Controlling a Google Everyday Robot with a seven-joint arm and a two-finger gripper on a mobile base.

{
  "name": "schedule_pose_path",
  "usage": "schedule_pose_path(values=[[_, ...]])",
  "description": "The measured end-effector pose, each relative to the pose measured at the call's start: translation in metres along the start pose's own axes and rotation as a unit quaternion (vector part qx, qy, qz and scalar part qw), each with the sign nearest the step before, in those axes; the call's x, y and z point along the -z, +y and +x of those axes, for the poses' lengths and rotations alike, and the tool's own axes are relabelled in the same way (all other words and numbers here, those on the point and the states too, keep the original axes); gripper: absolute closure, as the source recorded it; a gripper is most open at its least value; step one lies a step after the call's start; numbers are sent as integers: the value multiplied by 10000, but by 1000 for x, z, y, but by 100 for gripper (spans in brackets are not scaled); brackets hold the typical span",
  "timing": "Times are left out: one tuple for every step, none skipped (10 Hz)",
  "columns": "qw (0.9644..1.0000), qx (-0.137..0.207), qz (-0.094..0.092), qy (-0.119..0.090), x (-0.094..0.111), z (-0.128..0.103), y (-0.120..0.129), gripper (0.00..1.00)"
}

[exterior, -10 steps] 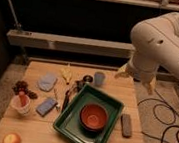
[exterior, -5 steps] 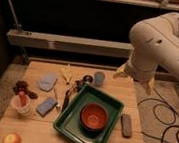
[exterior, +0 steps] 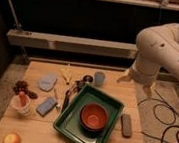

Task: Place eraser in tray

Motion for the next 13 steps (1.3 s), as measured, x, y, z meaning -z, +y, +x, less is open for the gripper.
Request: schedule_pose_path(values=[[9997, -146, -32, -209, -27, -2, 6, 20], [9987, -272, -80, -416, -51, -4, 10, 20], [9967, -453, -105, -672, -78, -7, 15, 20], [9938, -646, -62, -908, -103, -8, 21, 20], [9904, -822, 29, -1113, -123, -9, 28, 20], [9840, -1002, 432, -1410, -152, -8, 36, 20], [9775, -1152, 800, -1579, -172, -5, 48, 20], [9683, -1358, 1199, -1719, -191, -1, 64, 20], [9614, -1492, 1495, -1764, -203, 2, 70, 20], [9591, -1537, 1583, -1776, -207, 3, 73, 20], [9591, -1525, 1592, -1776, -207, 3, 71, 20], [9592, -1510, 1604, -1770, -206, 3, 69, 20], [9590, -1533, 1607, -1760, -206, 4, 71, 20]])
